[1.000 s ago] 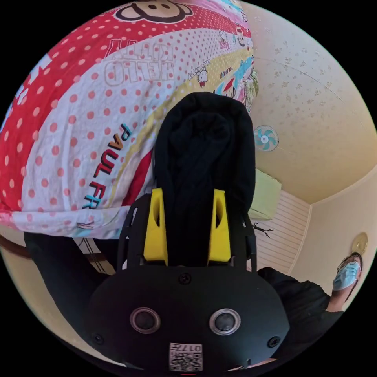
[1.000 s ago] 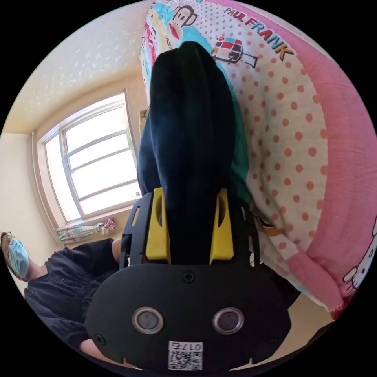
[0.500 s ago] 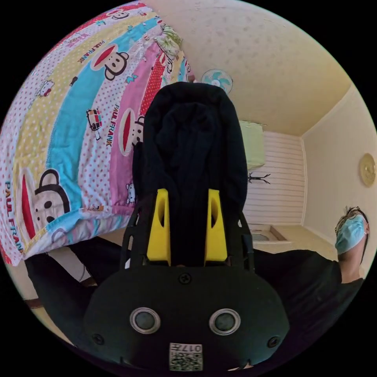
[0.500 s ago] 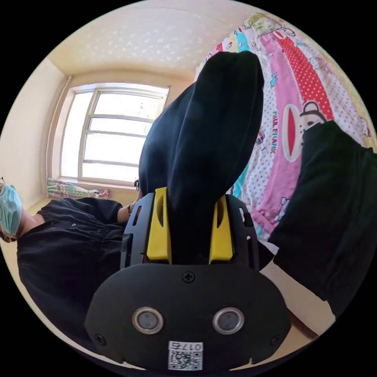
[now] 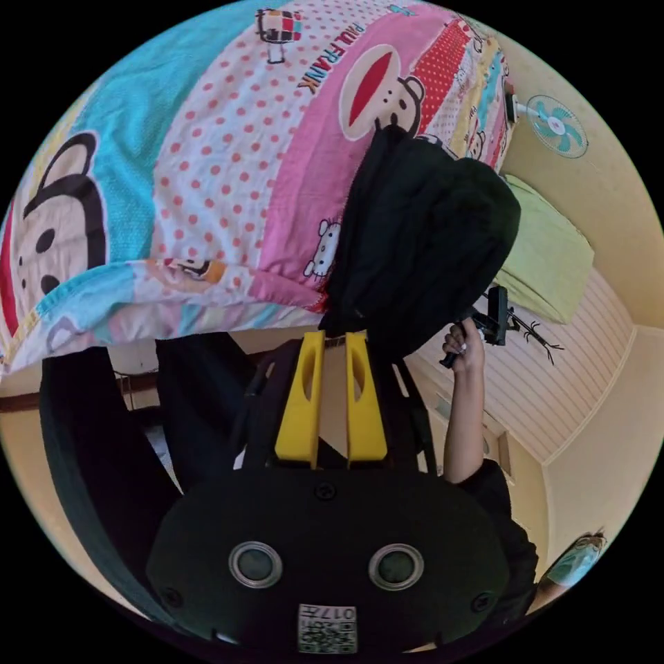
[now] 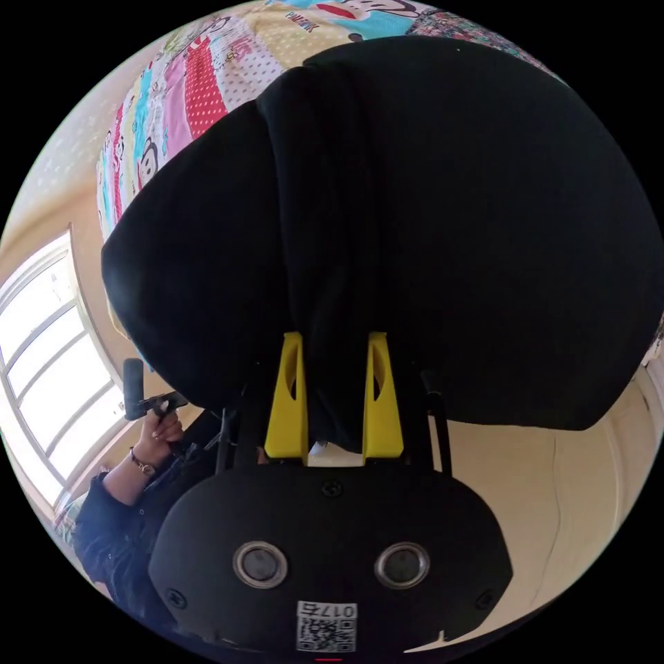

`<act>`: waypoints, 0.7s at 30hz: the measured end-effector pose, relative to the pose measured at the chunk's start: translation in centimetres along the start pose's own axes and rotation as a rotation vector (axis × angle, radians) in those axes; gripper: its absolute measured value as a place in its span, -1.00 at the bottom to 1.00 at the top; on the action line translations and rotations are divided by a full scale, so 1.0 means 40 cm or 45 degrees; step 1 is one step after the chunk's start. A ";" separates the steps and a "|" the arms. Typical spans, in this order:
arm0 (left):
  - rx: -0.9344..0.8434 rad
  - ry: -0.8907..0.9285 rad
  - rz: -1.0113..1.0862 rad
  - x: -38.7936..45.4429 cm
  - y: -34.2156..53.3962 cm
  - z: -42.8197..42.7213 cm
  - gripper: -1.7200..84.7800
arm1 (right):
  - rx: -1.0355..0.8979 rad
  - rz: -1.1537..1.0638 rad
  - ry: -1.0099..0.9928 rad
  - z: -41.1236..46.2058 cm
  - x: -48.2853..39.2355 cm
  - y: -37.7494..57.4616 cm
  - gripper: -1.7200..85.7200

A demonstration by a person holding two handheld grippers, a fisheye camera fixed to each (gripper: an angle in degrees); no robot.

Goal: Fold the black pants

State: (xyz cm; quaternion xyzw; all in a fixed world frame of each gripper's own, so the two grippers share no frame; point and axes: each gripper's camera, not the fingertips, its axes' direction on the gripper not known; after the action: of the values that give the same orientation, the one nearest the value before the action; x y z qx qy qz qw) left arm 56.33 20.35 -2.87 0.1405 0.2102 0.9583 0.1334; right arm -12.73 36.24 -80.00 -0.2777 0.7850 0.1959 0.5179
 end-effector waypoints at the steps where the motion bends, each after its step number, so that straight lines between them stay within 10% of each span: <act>1: 0.041 -0.049 -0.036 -0.061 0.025 -0.047 -0.83 | -0.008 -0.004 0.006 0.005 -0.007 0.002 -0.67; 13: 0.471 -0.221 -0.684 -0.446 0.411 -0.589 -0.87 | 0.248 0.045 0.424 -0.006 -0.279 0.280 -0.81; 21: 0.089 -0.197 -0.953 -0.591 0.640 -0.397 -0.96 | 0.521 -0.518 1.219 0.101 -0.789 0.409 -0.95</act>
State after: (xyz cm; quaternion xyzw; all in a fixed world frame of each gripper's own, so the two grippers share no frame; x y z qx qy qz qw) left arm 68.02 -15.32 -10.47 0.1303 0.2686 0.8222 0.4846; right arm -10.58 58.58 -52.16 -0.3753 0.8852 -0.2124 0.1743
